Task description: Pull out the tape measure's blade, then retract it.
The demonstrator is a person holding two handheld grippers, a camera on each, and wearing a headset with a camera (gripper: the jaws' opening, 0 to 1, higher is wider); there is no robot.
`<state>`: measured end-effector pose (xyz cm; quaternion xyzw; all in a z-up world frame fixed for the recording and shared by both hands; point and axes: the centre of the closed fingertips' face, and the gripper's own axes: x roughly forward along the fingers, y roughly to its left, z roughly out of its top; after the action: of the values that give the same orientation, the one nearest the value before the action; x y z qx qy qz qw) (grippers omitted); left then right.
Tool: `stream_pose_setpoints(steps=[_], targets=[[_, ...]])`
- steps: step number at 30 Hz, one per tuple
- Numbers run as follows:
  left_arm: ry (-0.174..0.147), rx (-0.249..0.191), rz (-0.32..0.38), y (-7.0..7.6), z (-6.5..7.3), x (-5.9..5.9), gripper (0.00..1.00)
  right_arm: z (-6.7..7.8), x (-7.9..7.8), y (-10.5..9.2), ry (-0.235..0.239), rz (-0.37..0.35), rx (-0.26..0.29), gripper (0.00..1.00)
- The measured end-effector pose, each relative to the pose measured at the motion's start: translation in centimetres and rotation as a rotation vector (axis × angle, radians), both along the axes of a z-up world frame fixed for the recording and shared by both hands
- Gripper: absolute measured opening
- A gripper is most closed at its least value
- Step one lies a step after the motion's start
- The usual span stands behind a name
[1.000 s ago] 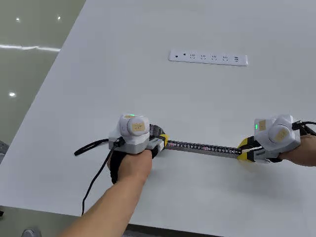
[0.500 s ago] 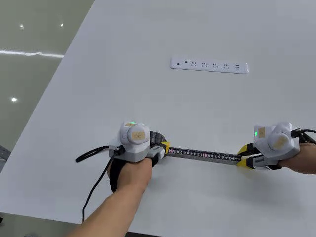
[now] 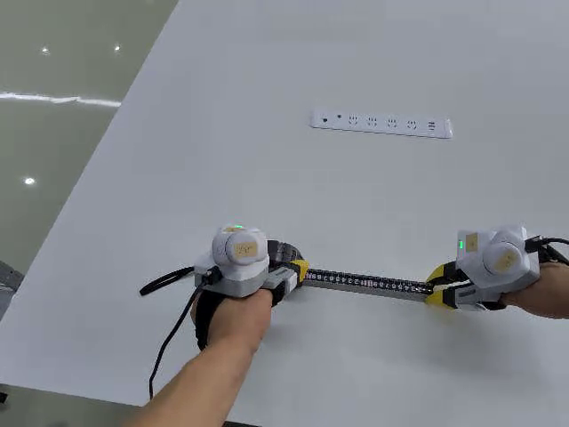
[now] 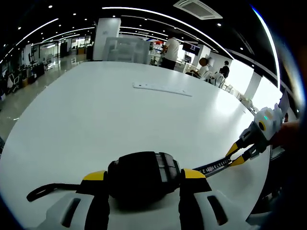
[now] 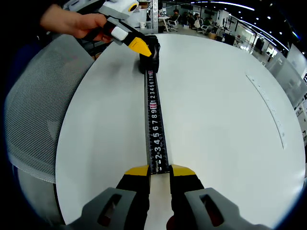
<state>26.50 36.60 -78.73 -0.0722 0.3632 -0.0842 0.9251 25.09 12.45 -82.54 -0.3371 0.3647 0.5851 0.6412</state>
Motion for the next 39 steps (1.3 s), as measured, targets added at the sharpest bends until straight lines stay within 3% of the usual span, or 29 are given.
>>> stream_pose_setpoints(steps=[23,39], targets=[[0.004,-0.005,-0.006,-0.1,0.0,0.0,0.54,-0.3,-0.3,2.6,-0.005,0.023,0.035,0.12],[0.001,-0.012,-0.005,-0.1,0.1,0.0,0.54,0.3,-0.7,4.7,-0.003,0.033,0.050,0.12]])
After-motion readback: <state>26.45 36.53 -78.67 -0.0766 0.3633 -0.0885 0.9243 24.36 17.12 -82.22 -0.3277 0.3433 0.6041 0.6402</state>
